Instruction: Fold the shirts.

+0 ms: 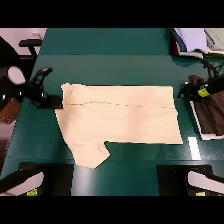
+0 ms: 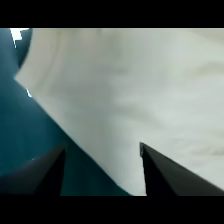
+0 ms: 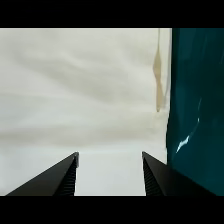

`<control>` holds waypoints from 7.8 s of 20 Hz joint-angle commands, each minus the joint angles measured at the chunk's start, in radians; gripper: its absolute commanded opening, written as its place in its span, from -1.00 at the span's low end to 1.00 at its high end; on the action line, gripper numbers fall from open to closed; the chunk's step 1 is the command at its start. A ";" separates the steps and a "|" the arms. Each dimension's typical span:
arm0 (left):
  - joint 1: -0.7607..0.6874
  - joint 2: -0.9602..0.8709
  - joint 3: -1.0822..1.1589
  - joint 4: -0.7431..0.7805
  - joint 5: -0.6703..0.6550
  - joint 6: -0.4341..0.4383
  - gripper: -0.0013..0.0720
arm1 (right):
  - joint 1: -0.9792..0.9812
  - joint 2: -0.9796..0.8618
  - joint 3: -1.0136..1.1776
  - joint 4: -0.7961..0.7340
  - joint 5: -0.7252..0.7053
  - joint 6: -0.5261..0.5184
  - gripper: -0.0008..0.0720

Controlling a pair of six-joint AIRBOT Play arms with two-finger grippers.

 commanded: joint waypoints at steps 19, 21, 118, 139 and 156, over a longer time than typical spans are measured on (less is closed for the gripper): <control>-0.156 0.272 -0.589 -0.324 0.129 -0.095 -0.90 | -0.037 0.154 -0.074 0.005 0.027 -0.034 0.26; -0.156 0.272 -0.546 -0.315 0.103 -0.085 -0.90 | -0.108 0.163 -0.106 -0.023 0.106 -0.037 0.26; -0.505 -0.853 0.939 -0.375 0.225 0.004 -0.90 | 0.361 -0.196 0.586 0.508 0.020 -0.135 -0.93; 0.055 -0.287 0.988 -0.060 0.017 -0.017 -0.90 | 0.681 -0.494 0.598 0.181 -0.060 -0.114 0.55; 0.055 -0.288 0.988 -0.120 0.024 0.009 -0.90 | 0.502 -0.618 0.246 0.588 -0.277 -0.105 0.53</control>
